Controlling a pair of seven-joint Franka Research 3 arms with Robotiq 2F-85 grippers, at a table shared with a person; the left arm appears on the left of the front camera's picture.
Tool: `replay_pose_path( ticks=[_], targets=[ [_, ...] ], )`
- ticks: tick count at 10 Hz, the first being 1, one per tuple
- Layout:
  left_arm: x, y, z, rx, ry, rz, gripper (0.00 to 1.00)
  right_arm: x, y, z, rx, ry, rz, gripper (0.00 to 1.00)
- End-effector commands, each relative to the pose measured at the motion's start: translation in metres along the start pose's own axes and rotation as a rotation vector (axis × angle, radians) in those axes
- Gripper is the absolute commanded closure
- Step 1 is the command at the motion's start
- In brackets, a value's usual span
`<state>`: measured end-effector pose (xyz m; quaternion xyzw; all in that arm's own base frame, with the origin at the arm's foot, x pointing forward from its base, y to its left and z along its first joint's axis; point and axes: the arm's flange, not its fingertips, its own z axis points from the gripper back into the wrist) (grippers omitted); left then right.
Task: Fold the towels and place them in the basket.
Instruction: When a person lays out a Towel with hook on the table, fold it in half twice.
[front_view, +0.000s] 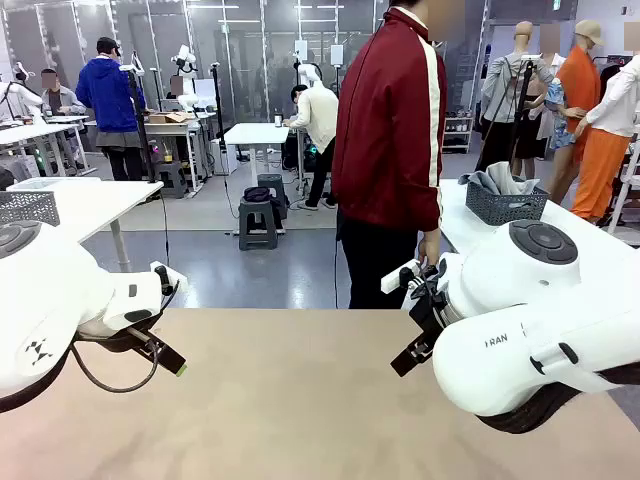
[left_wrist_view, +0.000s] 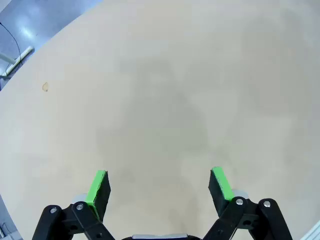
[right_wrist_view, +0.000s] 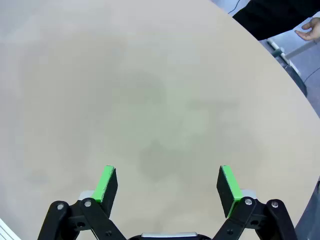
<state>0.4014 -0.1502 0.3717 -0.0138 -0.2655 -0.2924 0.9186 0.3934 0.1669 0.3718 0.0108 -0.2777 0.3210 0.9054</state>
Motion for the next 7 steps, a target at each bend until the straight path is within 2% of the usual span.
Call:
replay_pose_path(
  ticks=[1,7],
  targets=[
    [0.0001,-0.0003,0.0000,0.000,0.000,0.000,0.00,0.0000,0.0000,0.0000,0.000,0.000,0.000,0.00],
    [0.0001,-0.0003,0.0000,0.000,0.000,0.000,0.00,0.0000,0.0000,0.0000,0.000,0.000,0.000,0.00]
  ],
)
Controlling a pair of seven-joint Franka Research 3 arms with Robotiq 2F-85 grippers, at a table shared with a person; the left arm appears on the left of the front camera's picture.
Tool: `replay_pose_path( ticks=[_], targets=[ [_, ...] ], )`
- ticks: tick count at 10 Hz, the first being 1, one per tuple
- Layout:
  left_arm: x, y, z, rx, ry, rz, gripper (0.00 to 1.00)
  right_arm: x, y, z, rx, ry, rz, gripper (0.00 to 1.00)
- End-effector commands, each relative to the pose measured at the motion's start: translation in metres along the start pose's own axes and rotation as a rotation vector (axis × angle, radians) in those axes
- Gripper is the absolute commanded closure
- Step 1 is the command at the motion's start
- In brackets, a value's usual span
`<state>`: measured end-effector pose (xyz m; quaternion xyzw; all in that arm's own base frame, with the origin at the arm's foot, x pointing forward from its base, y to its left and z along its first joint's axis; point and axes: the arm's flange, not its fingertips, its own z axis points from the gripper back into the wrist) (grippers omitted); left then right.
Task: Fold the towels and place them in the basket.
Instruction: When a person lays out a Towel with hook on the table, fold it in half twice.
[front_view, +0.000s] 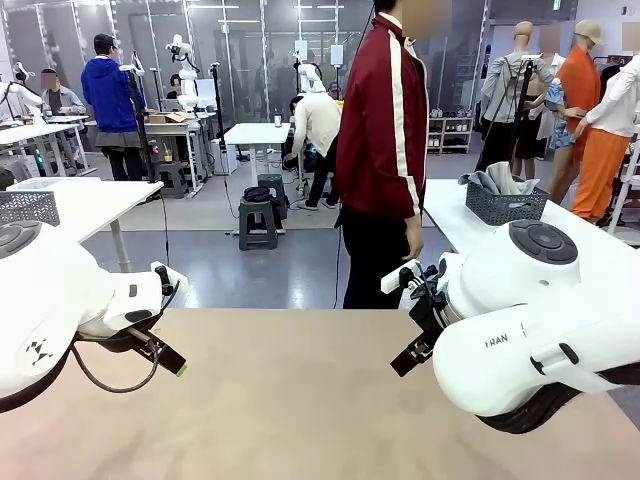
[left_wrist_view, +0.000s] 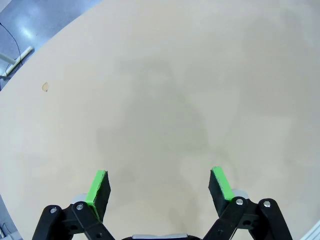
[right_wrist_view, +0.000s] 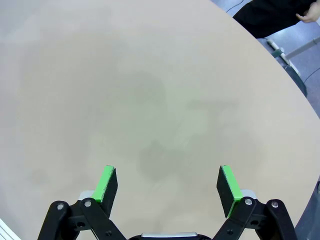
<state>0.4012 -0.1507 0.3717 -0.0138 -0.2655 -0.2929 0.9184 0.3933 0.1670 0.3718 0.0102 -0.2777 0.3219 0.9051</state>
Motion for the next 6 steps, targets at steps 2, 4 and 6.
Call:
replay_pose_path(
  ticks=[2,4,6],
  targets=[
    [0.000,0.000,0.000,0.000,0.000,0.001,0.00,0.000,0.000,0.000,0.000,0.000,-0.002,0.00],
    [0.000,0.000,0.000,0.000,0.000,0.000,0.00,0.000,0.000,0.000,0.000,0.000,0.000,0.00],
    [0.007,0.009,0.024,-0.039,-0.015,-0.057,0.00,0.006,-0.014,0.018,0.055,-0.023,0.029,0.00]
  ],
)
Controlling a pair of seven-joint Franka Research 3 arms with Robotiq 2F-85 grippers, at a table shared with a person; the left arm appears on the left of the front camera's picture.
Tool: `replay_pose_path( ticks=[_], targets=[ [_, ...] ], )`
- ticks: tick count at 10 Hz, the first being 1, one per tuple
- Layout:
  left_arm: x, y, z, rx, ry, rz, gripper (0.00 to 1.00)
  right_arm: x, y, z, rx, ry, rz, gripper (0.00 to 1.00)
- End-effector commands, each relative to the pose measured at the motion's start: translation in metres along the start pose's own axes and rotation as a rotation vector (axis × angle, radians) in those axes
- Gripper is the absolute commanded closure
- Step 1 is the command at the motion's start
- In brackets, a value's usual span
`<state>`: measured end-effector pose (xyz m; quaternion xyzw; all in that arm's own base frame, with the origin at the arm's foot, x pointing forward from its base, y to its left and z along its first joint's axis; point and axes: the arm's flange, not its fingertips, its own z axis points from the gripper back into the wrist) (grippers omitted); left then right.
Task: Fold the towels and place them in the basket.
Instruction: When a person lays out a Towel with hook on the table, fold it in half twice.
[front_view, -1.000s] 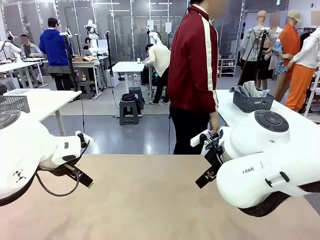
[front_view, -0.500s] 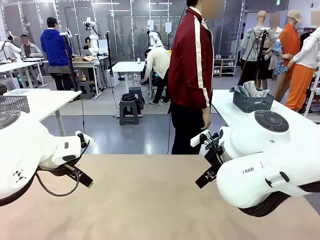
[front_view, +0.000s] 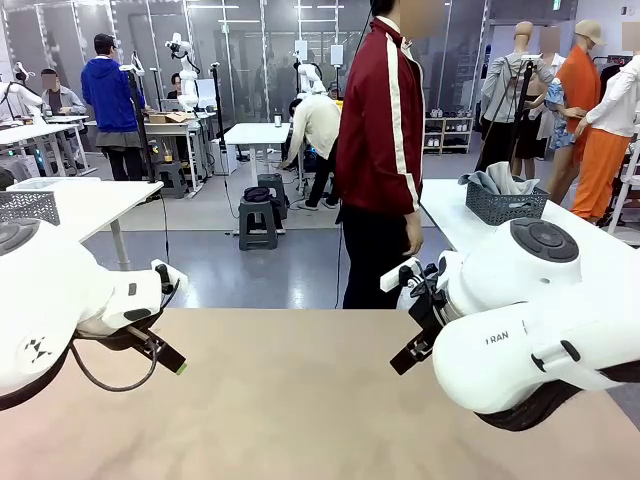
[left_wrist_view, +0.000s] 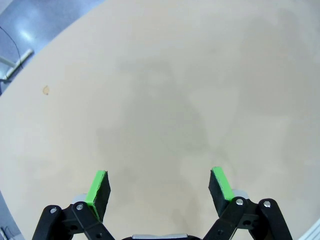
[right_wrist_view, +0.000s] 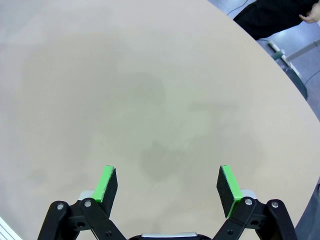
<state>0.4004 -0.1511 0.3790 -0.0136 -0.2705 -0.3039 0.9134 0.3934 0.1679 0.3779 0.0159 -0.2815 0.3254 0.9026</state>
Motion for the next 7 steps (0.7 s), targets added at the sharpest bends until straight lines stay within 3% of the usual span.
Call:
replay_pose_path(
  ticks=[1,3,5,7],
  targets=[
    [0.009,0.018,0.039,-0.042,-0.014,-0.051,0.00,0.005,-0.024,0.029,0.067,-0.019,0.029,0.00],
    [0.017,0.039,0.086,-0.087,-0.004,-0.066,0.00,0.003,-0.053,0.073,0.132,0.000,0.034,0.00],
    [0.017,0.055,0.145,-0.127,0.029,-0.084,0.00,-0.005,-0.078,0.147,0.155,0.051,0.048,0.00],
    [0.017,0.054,0.205,-0.176,-0.001,-0.074,0.00,-0.010,-0.085,0.218,0.160,0.069,0.031,0.00]
  ],
)
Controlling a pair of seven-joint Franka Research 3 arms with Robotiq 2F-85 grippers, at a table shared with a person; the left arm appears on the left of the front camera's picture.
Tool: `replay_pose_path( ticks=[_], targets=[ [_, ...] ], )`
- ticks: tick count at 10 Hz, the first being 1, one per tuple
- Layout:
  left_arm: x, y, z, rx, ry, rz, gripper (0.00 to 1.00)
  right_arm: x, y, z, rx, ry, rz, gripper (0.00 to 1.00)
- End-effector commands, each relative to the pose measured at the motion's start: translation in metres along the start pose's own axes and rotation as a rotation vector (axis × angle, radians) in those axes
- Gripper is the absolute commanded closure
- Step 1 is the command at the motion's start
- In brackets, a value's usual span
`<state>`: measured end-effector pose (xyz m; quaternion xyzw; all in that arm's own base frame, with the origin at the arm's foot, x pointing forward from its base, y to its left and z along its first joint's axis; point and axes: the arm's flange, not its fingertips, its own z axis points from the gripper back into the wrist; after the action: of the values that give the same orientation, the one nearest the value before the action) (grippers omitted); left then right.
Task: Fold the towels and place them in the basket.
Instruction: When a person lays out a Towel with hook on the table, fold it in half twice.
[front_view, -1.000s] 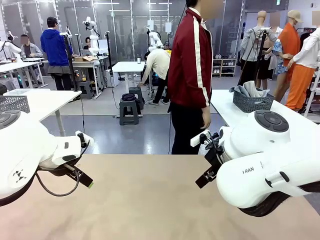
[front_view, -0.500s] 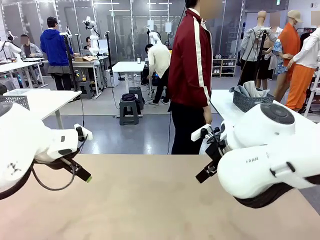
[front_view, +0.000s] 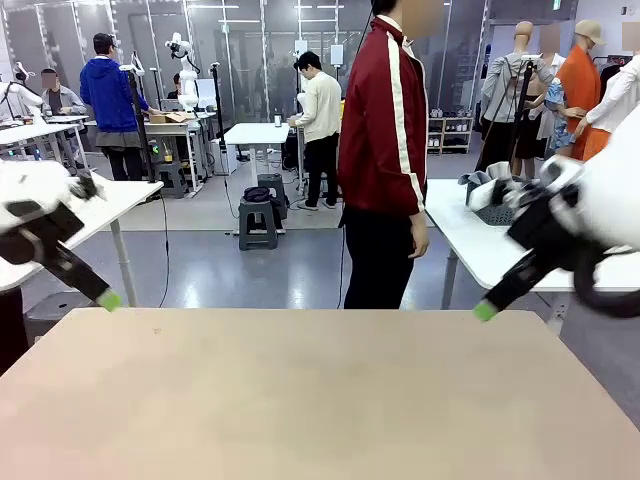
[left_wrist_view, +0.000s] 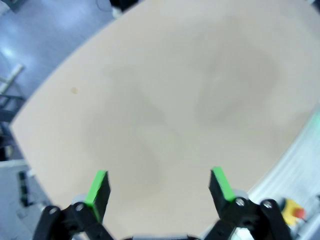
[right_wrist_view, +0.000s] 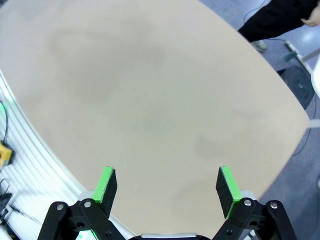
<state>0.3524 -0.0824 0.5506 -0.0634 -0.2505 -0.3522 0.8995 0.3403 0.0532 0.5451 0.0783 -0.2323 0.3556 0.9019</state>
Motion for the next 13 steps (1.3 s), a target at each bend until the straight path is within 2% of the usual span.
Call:
replay_pose_path(
  ticks=[1,4,8,10,11,13],
  targets=[
    [-0.003,-0.004,0.044,-0.063,-0.026,0.001,0.00,0.000,0.010,0.054,-0.014,0.014,-0.014,0.00],
    [-0.027,0.000,0.073,-0.097,-0.064,0.021,0.00,-0.006,0.031,0.098,-0.039,0.007,-0.049,0.00],
    [-0.024,-0.012,0.098,-0.085,-0.013,0.030,0.00,-0.001,0.030,0.084,-0.002,-0.002,-0.036,0.00],
    [-0.026,-0.007,0.087,-0.084,-0.036,0.030,0.00,0.000,0.026,0.068,-0.015,-0.051,-0.015,0.00],
    [-0.026,-0.007,0.087,-0.084,-0.036,0.030,0.00,-0.003,0.030,0.086,-0.009,0.012,-0.033,0.00],
    [-0.026,-0.007,0.087,-0.084,-0.036,0.030,0.00,-0.003,0.030,0.086,-0.009,0.012,-0.033,0.00]
  ],
)
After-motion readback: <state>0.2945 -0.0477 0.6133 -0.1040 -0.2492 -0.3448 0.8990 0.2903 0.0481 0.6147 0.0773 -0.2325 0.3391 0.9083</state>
